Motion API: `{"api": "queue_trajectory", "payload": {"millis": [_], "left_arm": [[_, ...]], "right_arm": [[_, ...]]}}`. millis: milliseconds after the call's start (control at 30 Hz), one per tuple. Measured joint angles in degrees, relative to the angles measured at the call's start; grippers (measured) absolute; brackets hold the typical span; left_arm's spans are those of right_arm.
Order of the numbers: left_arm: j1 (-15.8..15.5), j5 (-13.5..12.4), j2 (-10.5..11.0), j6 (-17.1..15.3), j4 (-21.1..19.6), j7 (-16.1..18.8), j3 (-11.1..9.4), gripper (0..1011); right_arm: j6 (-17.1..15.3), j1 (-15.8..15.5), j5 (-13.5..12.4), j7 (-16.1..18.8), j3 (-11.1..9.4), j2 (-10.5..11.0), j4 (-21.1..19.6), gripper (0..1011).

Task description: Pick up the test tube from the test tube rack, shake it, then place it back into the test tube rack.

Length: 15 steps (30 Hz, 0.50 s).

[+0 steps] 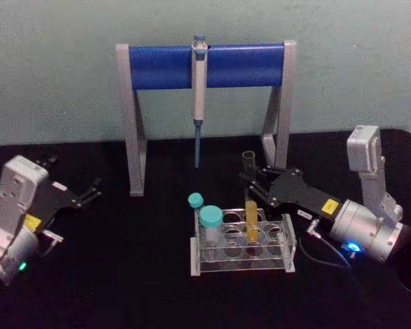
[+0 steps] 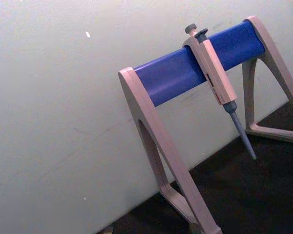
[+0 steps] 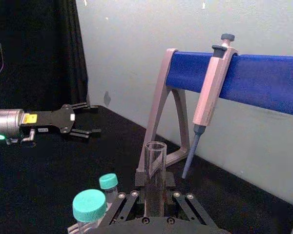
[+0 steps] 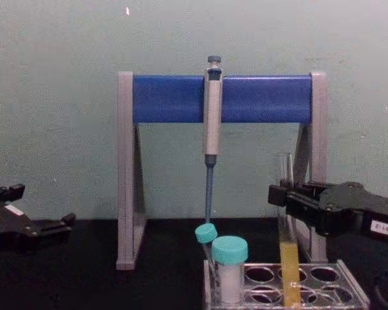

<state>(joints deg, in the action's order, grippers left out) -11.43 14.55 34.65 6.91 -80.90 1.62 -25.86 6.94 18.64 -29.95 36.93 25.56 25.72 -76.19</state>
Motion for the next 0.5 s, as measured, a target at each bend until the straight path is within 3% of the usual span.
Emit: {"api": "queue_trajectory", "payload": {"millis": [500], "left_arm": [[0.00, 0.00, 0.00, 0.00, 0.00, 0.00, 0.00, 1001]], "right_arm": [[-0.62, 0.44, -0.02, 0.39, 0.31, -0.06, 0.83, 224]]}}
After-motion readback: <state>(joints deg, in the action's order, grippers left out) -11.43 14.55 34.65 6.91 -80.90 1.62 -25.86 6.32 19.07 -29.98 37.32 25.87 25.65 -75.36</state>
